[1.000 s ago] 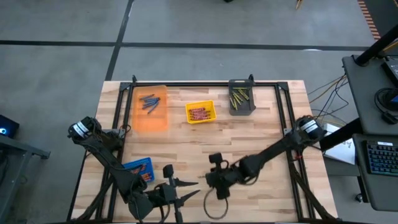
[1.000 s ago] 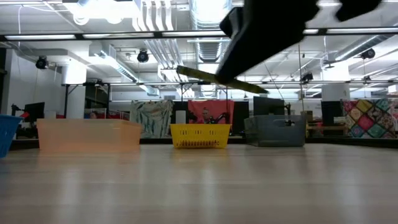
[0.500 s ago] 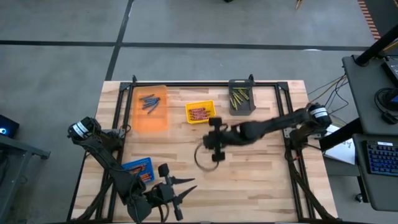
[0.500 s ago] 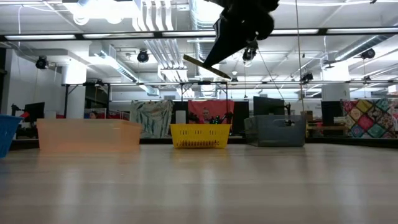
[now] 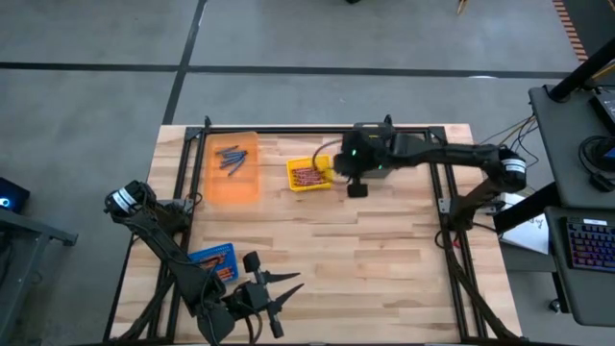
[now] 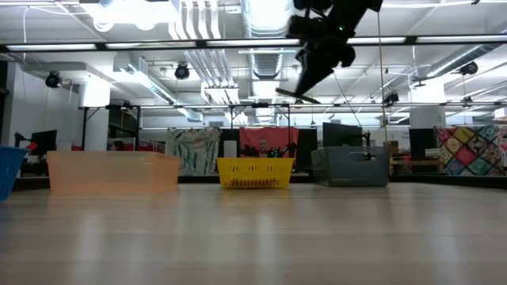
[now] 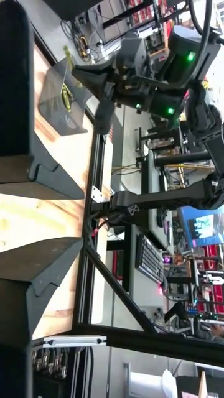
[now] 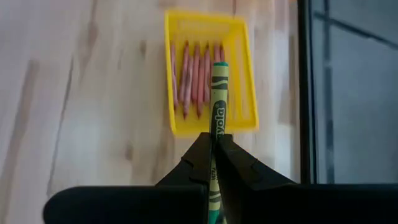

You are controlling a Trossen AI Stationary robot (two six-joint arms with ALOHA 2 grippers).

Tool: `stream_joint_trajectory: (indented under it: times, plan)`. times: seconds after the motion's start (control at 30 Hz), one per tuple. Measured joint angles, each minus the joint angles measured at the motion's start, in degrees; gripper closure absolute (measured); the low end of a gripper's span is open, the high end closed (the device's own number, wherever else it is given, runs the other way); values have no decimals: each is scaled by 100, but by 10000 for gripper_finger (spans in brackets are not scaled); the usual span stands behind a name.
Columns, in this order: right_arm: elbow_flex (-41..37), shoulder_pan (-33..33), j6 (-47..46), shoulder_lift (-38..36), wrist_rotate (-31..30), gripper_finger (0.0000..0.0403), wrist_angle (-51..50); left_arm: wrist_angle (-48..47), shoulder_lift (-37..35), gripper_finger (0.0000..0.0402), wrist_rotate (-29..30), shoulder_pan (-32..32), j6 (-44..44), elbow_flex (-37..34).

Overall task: Sort crayons
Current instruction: Put the green crayon into the black bin

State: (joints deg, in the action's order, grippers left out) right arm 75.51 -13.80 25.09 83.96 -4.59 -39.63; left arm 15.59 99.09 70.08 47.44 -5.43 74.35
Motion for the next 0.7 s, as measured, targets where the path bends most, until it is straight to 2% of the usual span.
stream_joint_trajectory:
  times: [0.2, 0.7]
  plan:
    - [-92, -908, 632, -228, 611, 394, -542, 0, 0, 311, 7, -2, -2, -2]
    - [-228, -2487, 1334, -236, 764, 394, -799, 26, 0, 311, 9, -2, -65, -2]
